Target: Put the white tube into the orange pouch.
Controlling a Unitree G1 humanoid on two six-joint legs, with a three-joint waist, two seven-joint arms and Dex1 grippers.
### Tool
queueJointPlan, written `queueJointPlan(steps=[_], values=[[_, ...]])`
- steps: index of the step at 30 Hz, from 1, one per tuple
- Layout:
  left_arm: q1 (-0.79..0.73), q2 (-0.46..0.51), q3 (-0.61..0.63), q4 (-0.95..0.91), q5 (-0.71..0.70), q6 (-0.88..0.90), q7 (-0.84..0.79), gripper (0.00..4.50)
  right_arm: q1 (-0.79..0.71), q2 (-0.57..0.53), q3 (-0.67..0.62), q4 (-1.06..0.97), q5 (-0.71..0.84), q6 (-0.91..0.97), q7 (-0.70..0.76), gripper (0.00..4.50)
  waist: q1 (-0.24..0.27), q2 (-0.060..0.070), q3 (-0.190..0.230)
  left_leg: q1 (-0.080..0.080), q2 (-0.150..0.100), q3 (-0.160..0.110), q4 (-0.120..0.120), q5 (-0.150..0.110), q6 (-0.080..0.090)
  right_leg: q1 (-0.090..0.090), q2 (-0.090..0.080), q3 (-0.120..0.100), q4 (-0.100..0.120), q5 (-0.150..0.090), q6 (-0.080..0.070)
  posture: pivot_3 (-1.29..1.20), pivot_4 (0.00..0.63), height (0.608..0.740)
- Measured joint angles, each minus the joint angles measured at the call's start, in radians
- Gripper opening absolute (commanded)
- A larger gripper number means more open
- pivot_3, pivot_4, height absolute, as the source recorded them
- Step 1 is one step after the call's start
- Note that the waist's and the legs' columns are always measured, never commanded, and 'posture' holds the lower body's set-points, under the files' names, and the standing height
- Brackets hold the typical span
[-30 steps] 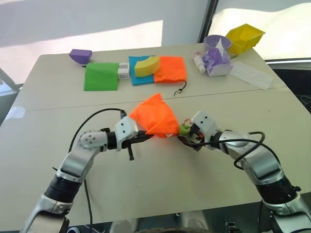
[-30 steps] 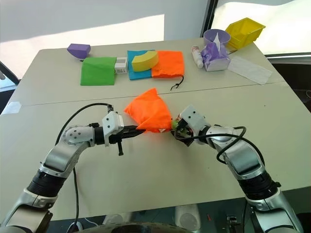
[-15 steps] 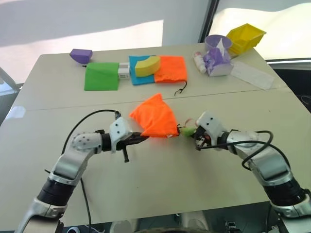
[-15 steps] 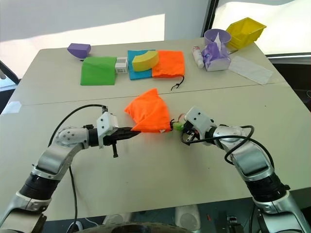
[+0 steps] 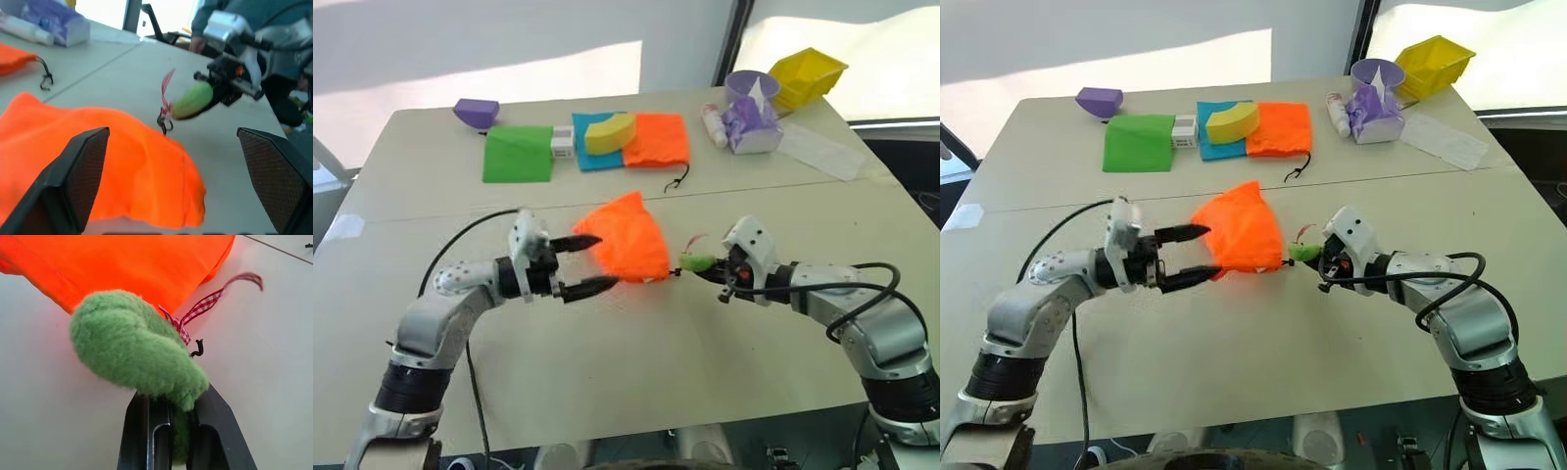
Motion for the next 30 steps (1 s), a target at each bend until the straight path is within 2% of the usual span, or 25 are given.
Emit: queueJointPlan(steps=[3, 5, 11, 22, 30], values=[[-0.047, 0.021, -0.046, 0.001, 0.034, -0.011, -0.027, 4.38, -0.001, -0.024, -0.062, 0.009, 0.034, 0.004, 0.019, 0.00, 0.002, 0.000, 0.000, 0.000, -0.001, 0.002, 0.000, 0.000, 0.000, 0.001, -0.001, 0.001, -0.001, 0.002, -0.004, 0.00, 0.150, 0.740], [-0.082, 0.001, -0.112, 0.032, 0.105, -0.067, -0.035, 4.38, -0.004, -0.038, -0.096, 0.015, 0.049, 0.003, 0.024, 0.00, 0.008, 0.000, 0.000, 0.000, -0.001, 0.003, 0.001, 0.000, 0.000, 0.002, -0.001, 0.001, -0.003, 0.003, -0.004, 0.00, 0.150, 0.740], [-0.194, -0.192, -0.292, 0.235, 0.307, -0.267, -0.020, 4.38, -0.020, -0.045, -0.123, 0.029, 0.094, 0.008, 0.040, 0.00, 0.024, -0.001, 0.000, -0.001, -0.001, 0.002, 0.001, 0.000, 0.000, 0.002, -0.001, 0.000, -0.005, 0.003, -0.004, 0.00, 0.150, 0.740], [-0.299, -0.319, -0.355, 0.469, 0.439, -0.379, -0.033, 4.38, -0.013, -0.052, -0.181, 0.003, 0.181, 0.046, 0.036, 0.00, 0.022, -0.001, 0.000, -0.002, -0.001, 0.002, 0.001, 0.000, 0.001, 0.002, 0.000, 0.000, -0.006, 0.004, -0.002, 0.00, 0.150, 0.740], [-0.334, -0.350, -0.346, 0.487, 0.450, -0.417, -0.032, 4.38, -0.073, -0.036, -0.337, 0.010, 0.360, 0.119, -0.004, 0.00, 0.021, -0.001, 0.000, -0.002, -0.001, 0.002, 0.002, 0.000, 0.001, 0.002, 0.000, -0.001, -0.006, 0.006, 0.002, 0.00, 0.150, 0.740]])
